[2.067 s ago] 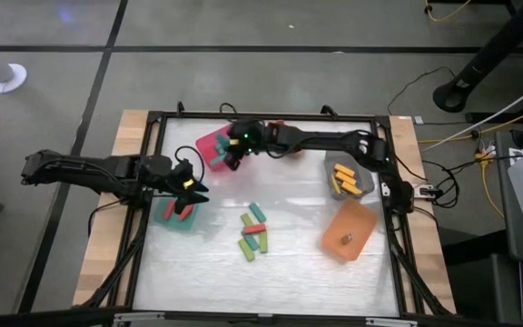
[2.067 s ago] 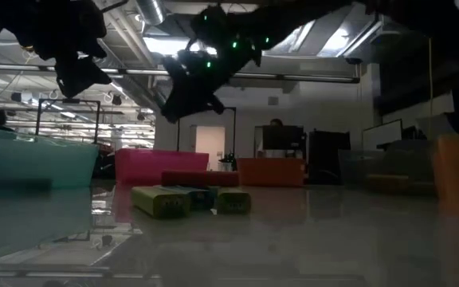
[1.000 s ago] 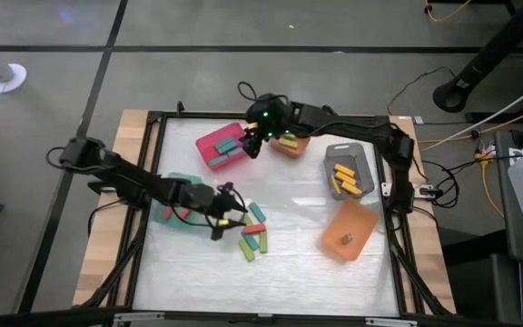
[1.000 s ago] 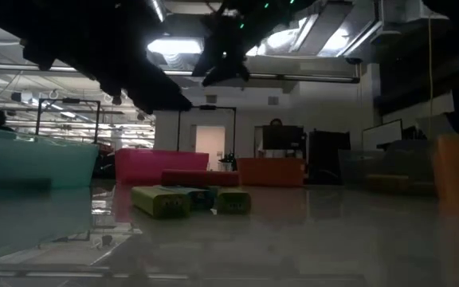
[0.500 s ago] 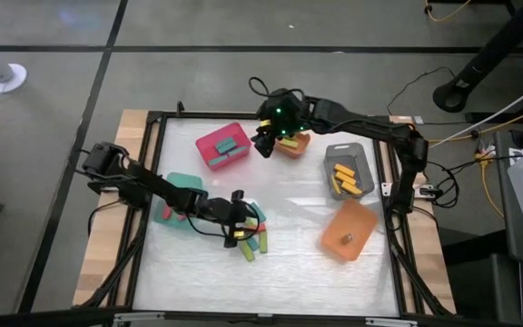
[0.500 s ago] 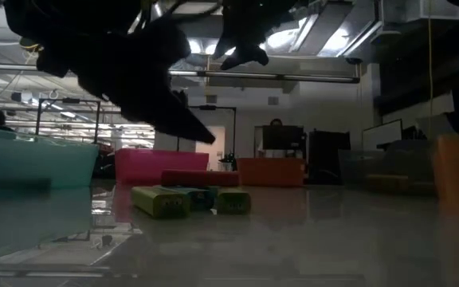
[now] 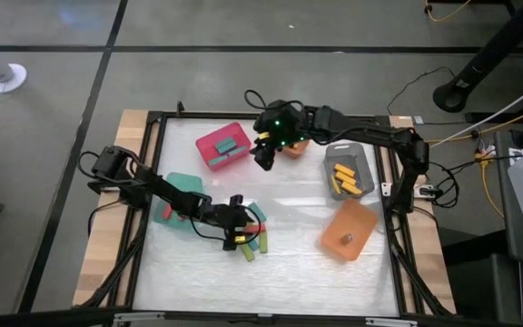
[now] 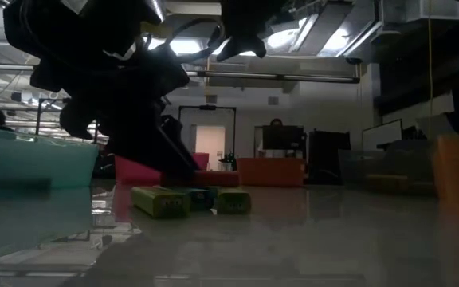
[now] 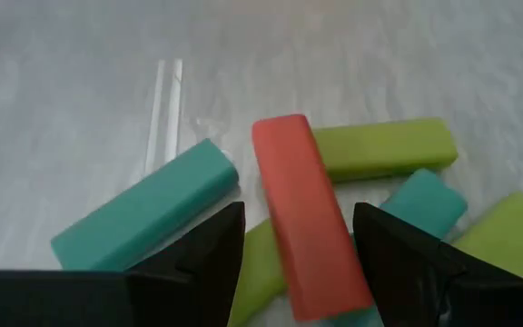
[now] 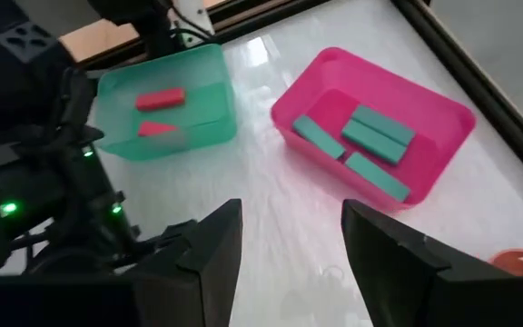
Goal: Sort blocks
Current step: Put the orange block into the blue bin
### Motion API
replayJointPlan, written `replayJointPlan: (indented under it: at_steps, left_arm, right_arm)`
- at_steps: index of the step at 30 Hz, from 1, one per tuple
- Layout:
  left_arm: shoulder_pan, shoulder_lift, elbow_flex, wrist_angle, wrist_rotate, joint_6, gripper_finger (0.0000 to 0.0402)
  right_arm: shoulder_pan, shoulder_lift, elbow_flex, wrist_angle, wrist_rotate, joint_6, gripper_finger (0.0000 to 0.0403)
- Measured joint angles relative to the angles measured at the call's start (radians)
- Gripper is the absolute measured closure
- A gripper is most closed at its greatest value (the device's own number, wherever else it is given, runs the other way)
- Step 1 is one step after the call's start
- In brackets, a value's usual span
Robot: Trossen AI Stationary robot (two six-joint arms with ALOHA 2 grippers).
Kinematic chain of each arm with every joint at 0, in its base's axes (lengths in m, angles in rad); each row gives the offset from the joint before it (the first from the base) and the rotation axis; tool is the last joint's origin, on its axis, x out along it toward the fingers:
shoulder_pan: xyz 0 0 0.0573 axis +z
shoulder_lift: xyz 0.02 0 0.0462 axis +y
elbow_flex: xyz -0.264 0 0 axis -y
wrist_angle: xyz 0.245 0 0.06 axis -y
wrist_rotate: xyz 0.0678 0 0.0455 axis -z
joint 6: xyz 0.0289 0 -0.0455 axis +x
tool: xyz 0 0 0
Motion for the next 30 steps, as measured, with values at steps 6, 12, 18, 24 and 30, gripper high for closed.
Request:
replayJointPlan:
  at_steps: [6, 12, 18, 24, 30]
  left_arm:
    - [0.008, 0.0, 0.0, -0.026, -0.001, 0.0, 0.021]
    - [0.007, -0.001, 0.001, -0.042, 0.001, 0.0, 0.027]
    - [0.007, -0.009, 0.001, -0.042, 0.0, -0.032, 0.0314]
    - [0.007, -0.103, -0.002, -0.04, 0.008, -0.112, 0.0314]
    - [0.004, -0.327, 0.0, -0.241, 0.011, -0.203, 0.0309]
  right_arm:
    - [0.048, 0.0, 0.0, -0.005, 0.0, 0.013, 0.0215]
    - [0.12, 0.0, 0.0, -0.005, 0.0, 0.064, 0.0215]
    - [0.198, 0.0, 0.0, -0.062, 0.0, 0.159, 0.0215]
    - [0.258, 0.0, 0.0, -0.205, 0.057, 0.342, 0.0215]
    - [0.307, 0.0, 0.0, -0.333, 0.171, 0.447, 0.0215]
